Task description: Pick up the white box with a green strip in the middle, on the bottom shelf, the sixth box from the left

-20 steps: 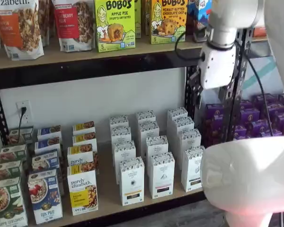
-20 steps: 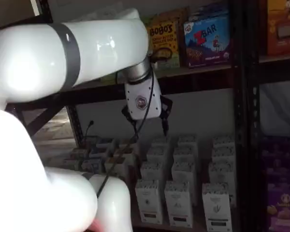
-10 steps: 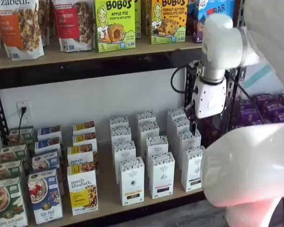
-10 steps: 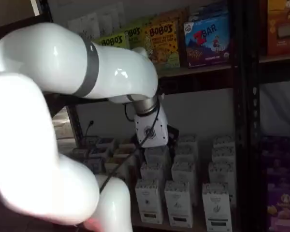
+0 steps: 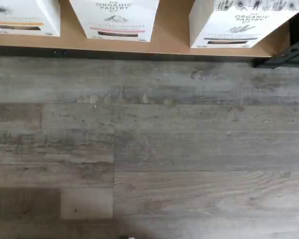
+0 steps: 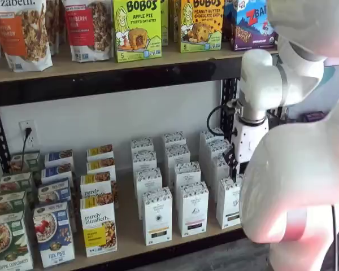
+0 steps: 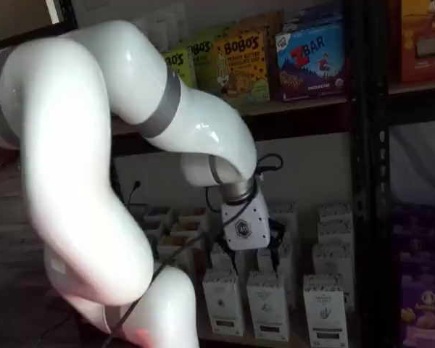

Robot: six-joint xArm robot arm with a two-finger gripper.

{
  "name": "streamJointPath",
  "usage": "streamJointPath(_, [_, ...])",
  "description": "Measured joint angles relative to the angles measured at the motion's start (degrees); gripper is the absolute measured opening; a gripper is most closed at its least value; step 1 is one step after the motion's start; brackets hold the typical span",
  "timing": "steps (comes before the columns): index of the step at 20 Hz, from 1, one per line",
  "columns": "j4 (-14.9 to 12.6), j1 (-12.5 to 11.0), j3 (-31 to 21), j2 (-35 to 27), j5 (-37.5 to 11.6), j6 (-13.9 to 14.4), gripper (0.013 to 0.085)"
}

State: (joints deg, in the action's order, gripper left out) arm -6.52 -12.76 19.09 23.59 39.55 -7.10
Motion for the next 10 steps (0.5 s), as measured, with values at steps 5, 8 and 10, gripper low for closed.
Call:
streamJointPath(5, [0.2, -1.23, 0.61, -8.58, -6.6, -1.05, 0.085])
streamJointPath(8, [-0.13, -1.5, 1.38, -13.57, -10.2, -0.94, 0.085])
streamJointPath(10, [3.03, -1.5, 1.4, -16.62, -14.67, -3.59, 0.085])
